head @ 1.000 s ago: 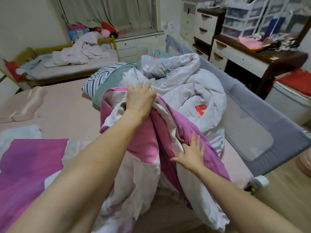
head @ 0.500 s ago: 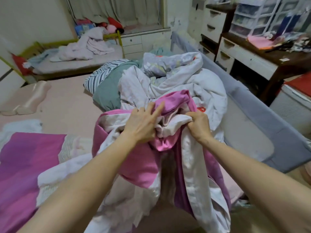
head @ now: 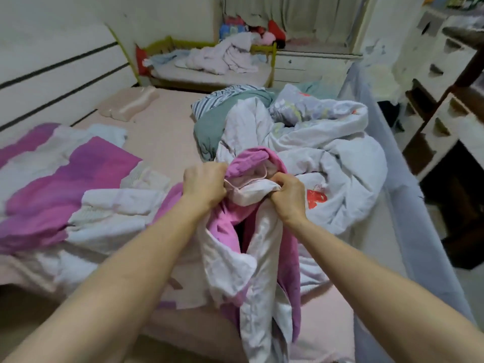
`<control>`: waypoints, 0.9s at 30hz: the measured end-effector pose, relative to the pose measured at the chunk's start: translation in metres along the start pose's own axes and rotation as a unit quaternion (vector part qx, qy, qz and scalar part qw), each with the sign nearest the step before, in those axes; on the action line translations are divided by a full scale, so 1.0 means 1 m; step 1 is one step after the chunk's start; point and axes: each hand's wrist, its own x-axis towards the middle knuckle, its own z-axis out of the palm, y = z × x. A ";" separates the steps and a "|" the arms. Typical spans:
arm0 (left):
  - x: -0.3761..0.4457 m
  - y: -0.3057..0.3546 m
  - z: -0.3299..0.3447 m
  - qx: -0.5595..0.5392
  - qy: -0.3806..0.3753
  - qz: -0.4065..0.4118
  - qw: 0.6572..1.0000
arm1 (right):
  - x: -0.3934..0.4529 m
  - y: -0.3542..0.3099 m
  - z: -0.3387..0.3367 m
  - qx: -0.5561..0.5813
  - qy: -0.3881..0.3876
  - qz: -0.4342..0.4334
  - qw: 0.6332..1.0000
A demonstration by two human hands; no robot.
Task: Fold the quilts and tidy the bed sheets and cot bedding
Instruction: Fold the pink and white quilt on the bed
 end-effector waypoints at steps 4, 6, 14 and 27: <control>-0.016 -0.014 -0.047 0.036 -0.015 -0.062 0.997 | -0.012 -0.024 0.011 0.038 -0.042 -0.020 0.998; -0.042 -0.011 -0.055 -0.005 -0.105 -0.116 0.988 | -0.016 -0.049 0.013 0.047 -0.076 -0.063 0.994; -0.182 0.015 -0.060 -0.139 0.019 -0.332 0.933 | -0.096 -0.125 -0.009 0.031 -0.154 -0.305 0.939; -0.277 0.031 -0.150 -0.157 0.245 -0.544 0.787 | -0.234 -0.041 -0.052 0.139 -0.359 -0.212 0.898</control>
